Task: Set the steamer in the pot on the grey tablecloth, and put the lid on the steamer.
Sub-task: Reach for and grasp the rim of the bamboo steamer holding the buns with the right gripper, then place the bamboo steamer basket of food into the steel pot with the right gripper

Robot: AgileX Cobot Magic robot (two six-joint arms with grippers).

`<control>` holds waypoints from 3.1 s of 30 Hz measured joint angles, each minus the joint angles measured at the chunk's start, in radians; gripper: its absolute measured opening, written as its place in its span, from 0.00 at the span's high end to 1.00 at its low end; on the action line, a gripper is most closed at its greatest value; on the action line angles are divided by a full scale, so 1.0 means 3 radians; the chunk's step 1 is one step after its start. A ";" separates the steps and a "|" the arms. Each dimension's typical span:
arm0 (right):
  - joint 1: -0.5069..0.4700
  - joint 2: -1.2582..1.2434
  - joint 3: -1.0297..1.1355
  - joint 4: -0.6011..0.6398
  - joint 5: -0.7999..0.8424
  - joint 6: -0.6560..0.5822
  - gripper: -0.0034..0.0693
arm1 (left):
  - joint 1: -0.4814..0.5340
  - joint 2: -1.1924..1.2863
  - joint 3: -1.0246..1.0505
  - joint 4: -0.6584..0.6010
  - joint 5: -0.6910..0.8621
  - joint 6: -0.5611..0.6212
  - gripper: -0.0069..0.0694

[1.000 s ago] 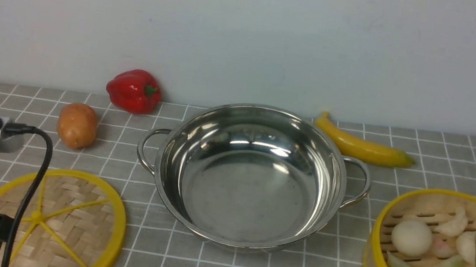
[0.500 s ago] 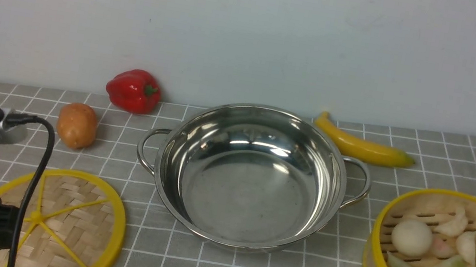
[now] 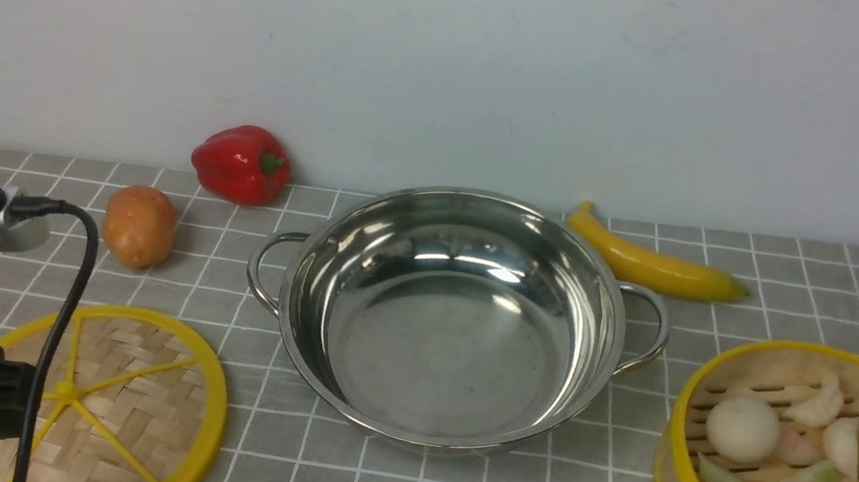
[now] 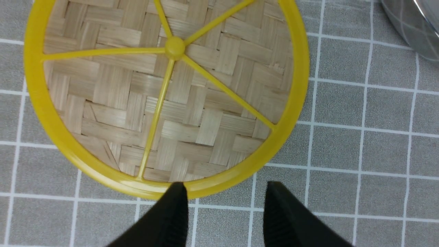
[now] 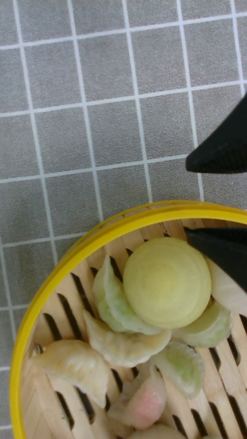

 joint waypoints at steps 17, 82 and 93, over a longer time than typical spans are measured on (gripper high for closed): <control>0.0040 0.0693 0.0000 0.0107 -0.0027 -0.0087 0.62 | 0.0000 0.0000 0.0000 0.0000 -0.0048 0.0009 0.52; 0.2295 0.2783 -0.3679 -0.0255 0.1152 0.0809 0.85 | 0.0000 0.0000 0.0000 0.0000 -0.0067 0.0033 0.52; 0.2291 0.2825 -0.3700 -0.0142 0.1112 0.0697 0.61 | 0.0000 0.0000 0.0000 0.0000 -0.0067 0.0033 0.52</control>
